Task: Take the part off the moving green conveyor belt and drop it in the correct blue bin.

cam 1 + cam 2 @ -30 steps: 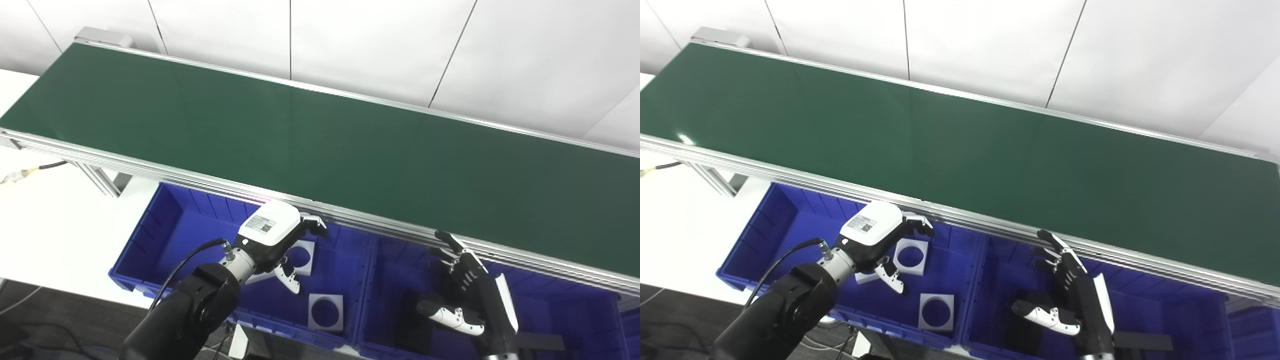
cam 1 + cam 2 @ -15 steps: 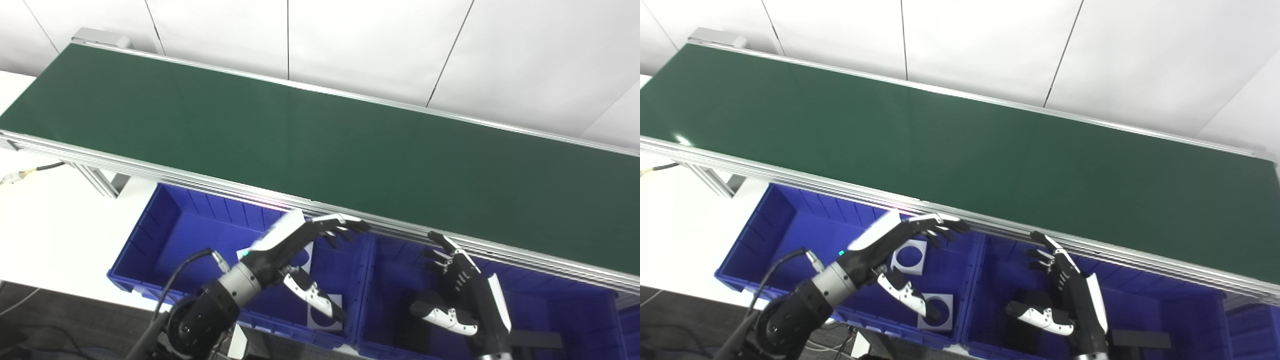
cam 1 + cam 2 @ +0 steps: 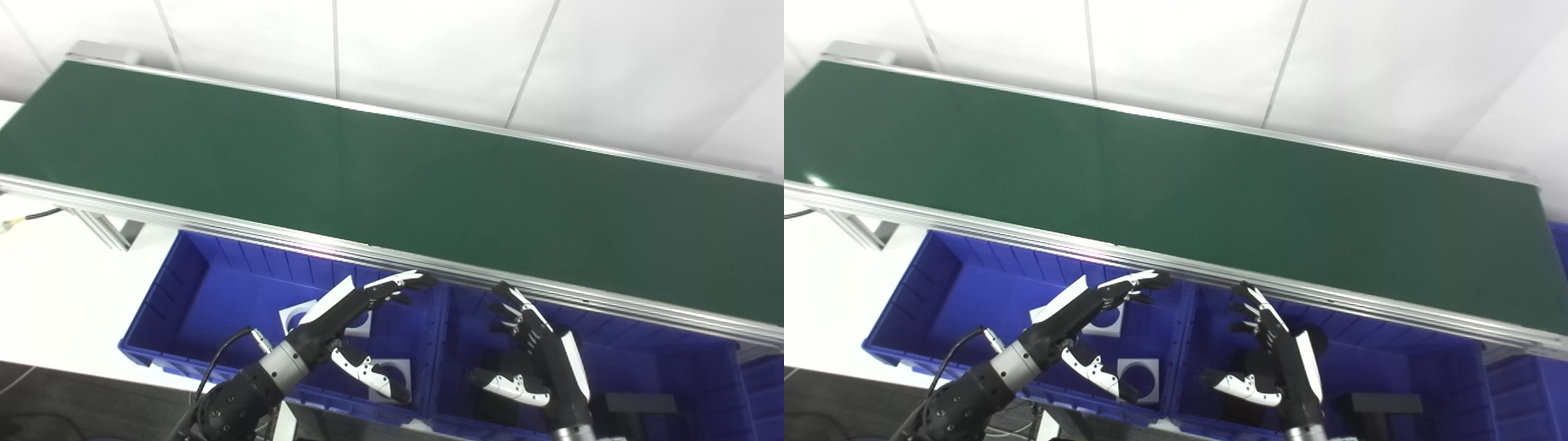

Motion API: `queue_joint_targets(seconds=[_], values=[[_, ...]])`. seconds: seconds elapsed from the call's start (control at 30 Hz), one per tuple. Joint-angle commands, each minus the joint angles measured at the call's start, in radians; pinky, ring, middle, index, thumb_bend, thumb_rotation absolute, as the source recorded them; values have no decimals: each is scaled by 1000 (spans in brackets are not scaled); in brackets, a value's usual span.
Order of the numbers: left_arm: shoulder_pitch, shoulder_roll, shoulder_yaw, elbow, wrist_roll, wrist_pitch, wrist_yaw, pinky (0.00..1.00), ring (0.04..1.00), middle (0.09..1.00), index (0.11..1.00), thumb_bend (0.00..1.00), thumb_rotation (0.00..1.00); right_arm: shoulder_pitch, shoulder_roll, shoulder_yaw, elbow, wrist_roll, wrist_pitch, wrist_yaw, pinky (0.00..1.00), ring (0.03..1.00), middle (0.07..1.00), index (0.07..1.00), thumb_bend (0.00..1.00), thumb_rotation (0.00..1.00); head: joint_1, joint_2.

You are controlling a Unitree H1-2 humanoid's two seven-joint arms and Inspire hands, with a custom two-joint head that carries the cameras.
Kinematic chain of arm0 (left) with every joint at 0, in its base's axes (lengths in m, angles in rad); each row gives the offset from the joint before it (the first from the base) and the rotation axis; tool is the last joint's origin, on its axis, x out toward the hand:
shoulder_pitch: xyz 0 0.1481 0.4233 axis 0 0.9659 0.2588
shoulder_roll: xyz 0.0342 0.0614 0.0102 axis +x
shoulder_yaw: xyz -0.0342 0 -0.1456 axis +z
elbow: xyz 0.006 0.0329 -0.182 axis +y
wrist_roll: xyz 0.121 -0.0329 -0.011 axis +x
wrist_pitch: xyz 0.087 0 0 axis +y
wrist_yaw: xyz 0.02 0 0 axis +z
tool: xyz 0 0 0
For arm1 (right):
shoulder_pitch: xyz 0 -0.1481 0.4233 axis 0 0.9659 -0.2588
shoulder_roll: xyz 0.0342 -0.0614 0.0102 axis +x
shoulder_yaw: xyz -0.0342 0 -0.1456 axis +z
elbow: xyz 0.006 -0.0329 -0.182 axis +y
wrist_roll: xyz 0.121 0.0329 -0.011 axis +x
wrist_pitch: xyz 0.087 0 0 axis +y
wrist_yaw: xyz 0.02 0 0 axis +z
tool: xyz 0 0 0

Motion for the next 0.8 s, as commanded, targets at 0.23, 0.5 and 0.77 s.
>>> queue_joint_targets(seconds=[0.23, 0.5, 0.77], values=[[-17, -23, 42, 72, -15, -98, 42, 814, 867, 888, 836, 981, 154, -24, 0, 75, 25, -48, -52, -105, 679, 819, 926, 851, 1000, 439, -133, -57], [-23, -37, 35, 114, 8, -100, 111, 778, 832, 845, 788, 936, 61, -38, -5, 115, 51, -61, -52, -170, 691, 824, 926, 850, 1000, 446, -135, -64], [-31, -19, 20, 126, -2, -101, 153, 755, 826, 841, 782, 948, 83, -46, -5, 141, 61, -54, -52, -201, 695, 825, 932, 854, 1000, 445, -191, -80]])
